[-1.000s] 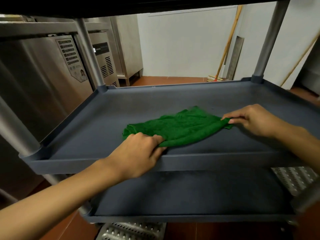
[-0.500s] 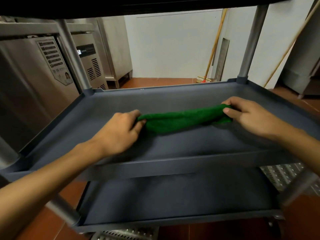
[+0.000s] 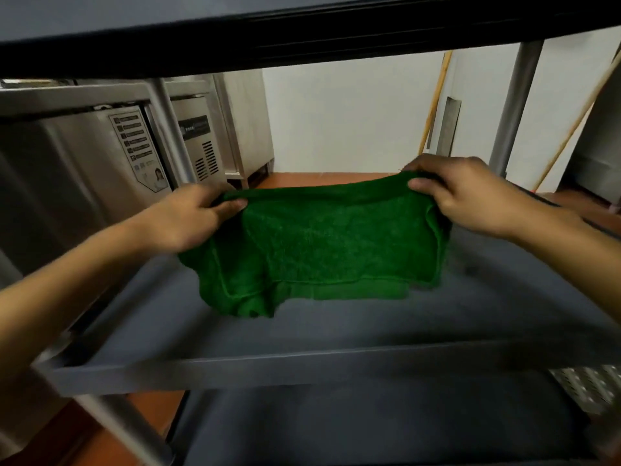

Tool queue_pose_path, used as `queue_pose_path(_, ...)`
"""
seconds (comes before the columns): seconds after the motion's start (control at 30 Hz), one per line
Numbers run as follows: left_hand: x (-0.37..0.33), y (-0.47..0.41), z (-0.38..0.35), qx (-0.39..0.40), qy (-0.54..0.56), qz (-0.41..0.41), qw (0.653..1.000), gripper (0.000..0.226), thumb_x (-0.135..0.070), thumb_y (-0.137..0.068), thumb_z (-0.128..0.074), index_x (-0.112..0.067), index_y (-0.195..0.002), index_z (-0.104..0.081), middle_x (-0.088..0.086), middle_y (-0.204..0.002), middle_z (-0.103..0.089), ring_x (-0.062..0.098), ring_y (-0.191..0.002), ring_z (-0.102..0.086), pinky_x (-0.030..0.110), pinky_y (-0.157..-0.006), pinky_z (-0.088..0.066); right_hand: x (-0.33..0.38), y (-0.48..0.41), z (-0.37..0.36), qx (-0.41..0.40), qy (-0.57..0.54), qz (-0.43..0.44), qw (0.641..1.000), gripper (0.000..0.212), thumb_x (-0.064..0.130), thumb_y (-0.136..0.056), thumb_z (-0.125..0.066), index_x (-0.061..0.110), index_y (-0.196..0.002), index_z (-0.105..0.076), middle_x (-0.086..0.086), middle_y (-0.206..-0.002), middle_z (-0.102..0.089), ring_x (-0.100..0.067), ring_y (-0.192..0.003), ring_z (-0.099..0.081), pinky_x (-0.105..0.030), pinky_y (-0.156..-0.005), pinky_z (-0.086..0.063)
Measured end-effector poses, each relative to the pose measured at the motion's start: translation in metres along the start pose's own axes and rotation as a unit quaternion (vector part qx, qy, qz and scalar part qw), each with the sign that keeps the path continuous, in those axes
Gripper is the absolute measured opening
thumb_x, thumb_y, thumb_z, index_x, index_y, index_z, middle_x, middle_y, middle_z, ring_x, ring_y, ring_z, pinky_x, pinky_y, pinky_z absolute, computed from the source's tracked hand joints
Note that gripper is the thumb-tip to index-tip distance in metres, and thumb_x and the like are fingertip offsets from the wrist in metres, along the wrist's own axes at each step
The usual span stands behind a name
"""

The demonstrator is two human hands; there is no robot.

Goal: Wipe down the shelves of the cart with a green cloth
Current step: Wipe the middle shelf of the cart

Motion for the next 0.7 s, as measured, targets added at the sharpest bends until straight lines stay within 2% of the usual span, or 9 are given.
queue_pose_path(0.07,0.011,-0.009,0.015,0.021,-0.036,0.004,0.999,0.019,-0.033,-0.099,-0.049,-0.023,-0.102,-0.064,0.004,-0.099,-0.068,0.021,-0.092,-0.065,0.043,-0.088,-0.052,0.005,-0.025,-0.006,0.021,0.007,-0.002,1.0,0.023,0.024,-0.1,-0.05,0.017,-0.119,-0.062,-0.005,-0.112,-0.067,-0.019,-0.099,-0.058,-0.032,-0.081,-0.044)
queue_pose_path(0.17,0.035,-0.031,0.037,0.042,-0.139,0.003,0.989,0.015,-0.036,-0.099,-0.047,-0.032,-0.093,-0.06,-0.001,-0.097,-0.065,0.016,-0.088,-0.062,0.039,-0.083,-0.05,0.013,-0.063,-0.027,0.073,0.006,-0.008,0.997,0.021,0.026,-0.1,-0.051,0.021,-0.116,-0.064,-0.002,-0.109,-0.064,-0.018,-0.098,-0.056,-0.029,-0.078,-0.042)
queue_pose_path(0.27,0.076,-0.066,0.059,0.026,-0.241,0.022,0.97,0.018,-0.035,-0.1,-0.047,-0.027,-0.107,-0.061,-0.001,-0.098,-0.064,0.016,-0.09,-0.06,0.04,-0.086,-0.049,0.024,-0.106,-0.047,0.085,0.012,0.005,0.996,0.021,0.025,-0.1,-0.052,0.019,-0.114,-0.065,-0.001,-0.106,-0.062,-0.017,-0.095,-0.055,-0.025,-0.077,-0.036)
queue_pose_path(0.37,0.107,-0.107,0.078,-0.016,-0.318,0.016,0.948,0.024,-0.03,-0.099,-0.051,-0.014,-0.113,-0.064,0.003,-0.095,-0.062,0.021,-0.089,-0.058,0.043,-0.085,-0.049,0.019,-0.152,-0.069,0.083,-0.024,-0.037,0.996,0.022,0.025,-0.098,-0.056,0.016,-0.116,-0.065,-0.003,-0.104,-0.062,-0.013,-0.072,-0.06,-0.02,-0.064,-0.043)
queue_pose_path(0.43,0.119,-0.134,0.097,-0.086,-0.309,0.011,0.947,0.022,-0.021,-0.099,-0.053,-0.003,-0.108,-0.063,0.008,-0.089,-0.059,0.022,-0.082,-0.056,0.034,-0.072,-0.046,0.016,-0.182,-0.082,0.067,-0.063,-0.071,0.993,0.023,0.022,-0.097,-0.059,0.013,-0.117,-0.065,-0.01,-0.106,-0.067,-0.018,-0.068,-0.069,-0.023,-0.063,-0.052)
queue_pose_path(0.5,0.131,-0.155,0.12,-0.164,-0.267,0.016,0.95,0.021,-0.013,-0.098,-0.056,0.006,-0.106,-0.062,0.013,-0.085,-0.057,0.024,-0.075,-0.055,0.02,-0.056,-0.044,0.018,-0.213,-0.086,0.016,-0.059,-0.082,0.995,0.025,0.017,-0.096,-0.059,0.009,-0.118,-0.067,-0.016,-0.115,-0.067,-0.026,-0.092,-0.069,-0.025,-0.08,-0.051)
queue_pose_path(0.57,0.145,-0.173,0.131,-0.2,-0.23,0.003,0.952,0.02,-0.009,-0.097,-0.057,0.009,-0.104,-0.061,0.015,-0.083,-0.056,0.027,-0.077,-0.055,0.009,-0.053,-0.046,0.026,-0.235,-0.086,-0.067,-0.025,-0.077,0.994,0.025,0.015,-0.094,-0.057,0.009,-0.116,-0.069,-0.015,-0.118,-0.068,-0.029,-0.112,-0.062,-0.026,-0.093,-0.044)
queue_pose_path(0.63,0.164,-0.177,0.138,-0.239,-0.206,0.019,0.949,0.011,-0.007,-0.097,-0.056,0.001,-0.101,-0.063,0.018,-0.088,-0.059,0.029,-0.082,-0.058,0.012,-0.052,-0.047,0.032,-0.243,-0.099,-0.124,-0.038,-0.078,0.988,0.024,0.013,-0.09,-0.056,0.01,-0.106,-0.073,-0.015,-0.107,-0.072,-0.032,-0.106,-0.064,-0.031,-0.091,-0.048)
queue_pose_path(0.7,0.176,-0.17,0.122,-0.241,-0.215,0.016,0.946,0.01,-0.006,-0.094,-0.059,-0.004,-0.1,-0.067,0.016,-0.087,-0.064,0.029,-0.079,-0.062,0.028,-0.059,-0.049,0.029,-0.243,-0.137,-0.097,-0.045,-0.092,0.99,0.024,0.012,-0.086,-0.055,0.013,-0.101,-0.075,-0.014,-0.098,-0.073,-0.031,-0.095,-0.067,-0.034,-0.086,-0.052)
Point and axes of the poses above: each hand's wrist, its own y-axis away from the middle knuckle, its own z-axis out of the back of the hand, x = y × z, the point moved 10 cm from there along -y, towards the middle knuckle
